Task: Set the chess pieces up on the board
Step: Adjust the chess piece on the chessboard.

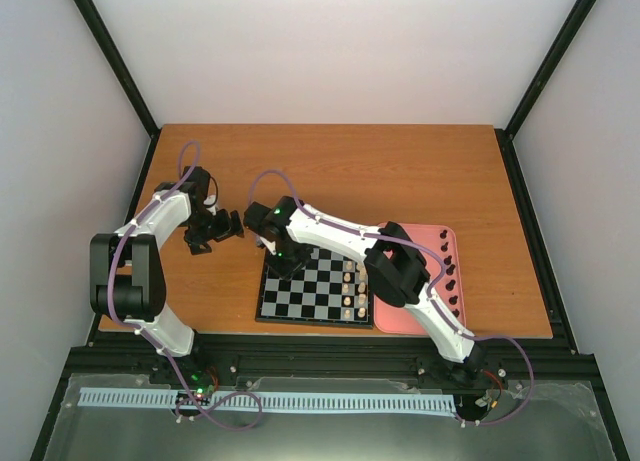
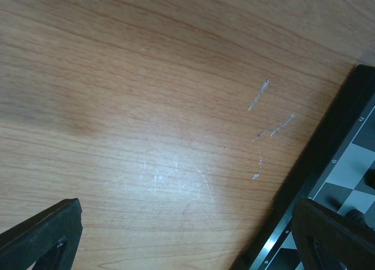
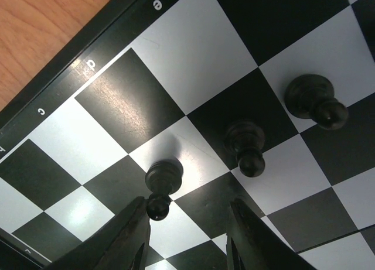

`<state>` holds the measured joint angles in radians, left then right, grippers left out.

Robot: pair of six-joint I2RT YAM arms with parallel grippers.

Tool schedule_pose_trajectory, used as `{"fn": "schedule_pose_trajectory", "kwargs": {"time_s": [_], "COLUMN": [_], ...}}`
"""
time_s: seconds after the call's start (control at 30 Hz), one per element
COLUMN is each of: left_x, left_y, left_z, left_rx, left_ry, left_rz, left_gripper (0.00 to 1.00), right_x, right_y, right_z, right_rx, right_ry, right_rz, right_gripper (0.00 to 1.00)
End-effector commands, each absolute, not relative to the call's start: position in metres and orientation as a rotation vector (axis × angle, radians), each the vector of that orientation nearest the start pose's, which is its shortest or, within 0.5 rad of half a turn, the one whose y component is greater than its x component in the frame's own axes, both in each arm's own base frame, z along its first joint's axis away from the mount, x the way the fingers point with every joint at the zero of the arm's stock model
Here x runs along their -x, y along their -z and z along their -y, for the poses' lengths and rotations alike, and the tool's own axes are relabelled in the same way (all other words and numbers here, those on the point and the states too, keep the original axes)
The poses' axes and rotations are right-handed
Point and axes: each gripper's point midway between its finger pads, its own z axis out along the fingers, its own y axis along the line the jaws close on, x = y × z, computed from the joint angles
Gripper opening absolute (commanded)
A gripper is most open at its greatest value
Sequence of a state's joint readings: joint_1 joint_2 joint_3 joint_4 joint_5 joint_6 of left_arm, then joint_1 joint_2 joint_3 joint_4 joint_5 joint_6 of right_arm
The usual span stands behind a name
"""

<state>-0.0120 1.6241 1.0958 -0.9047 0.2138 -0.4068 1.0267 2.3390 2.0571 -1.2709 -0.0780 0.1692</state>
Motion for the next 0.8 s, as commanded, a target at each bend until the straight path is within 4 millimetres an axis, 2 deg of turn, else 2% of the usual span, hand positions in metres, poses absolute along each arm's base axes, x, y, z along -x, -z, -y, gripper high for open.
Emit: {"fn": "schedule_pose_trajectory", "kwargs": {"time_s": [0.0, 0.53, 0.63, 0.77], "left_x": [-0.315, -0.314, -0.314, -0.314], "left_y": [-0.071, -0.070, -0.070, -0.072], "left_z": [0.040, 0.040, 0.040, 0.040], "left_rx": [0.576, 0.573, 0.572, 0.568], "left_ry": [0.373, 0.374, 0.373, 0.374], "left_rz": [-2.943, -2.946, -2.945, -2.944], "left_gripper": [1.00, 1.00, 1.00, 1.00], "right_x": [-0.231, -0.233, -0.233, -0.231], "right_y": [-0.047, -0.044, -0.050, -0.068], "right_z": [-0.405, -0.406, -0.407, -0.408], "right_rx": [1.308, 1.310, 1.314, 1.330], "right_ry": [-0.088, -0.089, -0.106, -0.148], "right_rz": [-2.860, -2.855, -2.841, -2.812], "right_gripper": [0.38, 0.38, 0.41, 0.45]}}
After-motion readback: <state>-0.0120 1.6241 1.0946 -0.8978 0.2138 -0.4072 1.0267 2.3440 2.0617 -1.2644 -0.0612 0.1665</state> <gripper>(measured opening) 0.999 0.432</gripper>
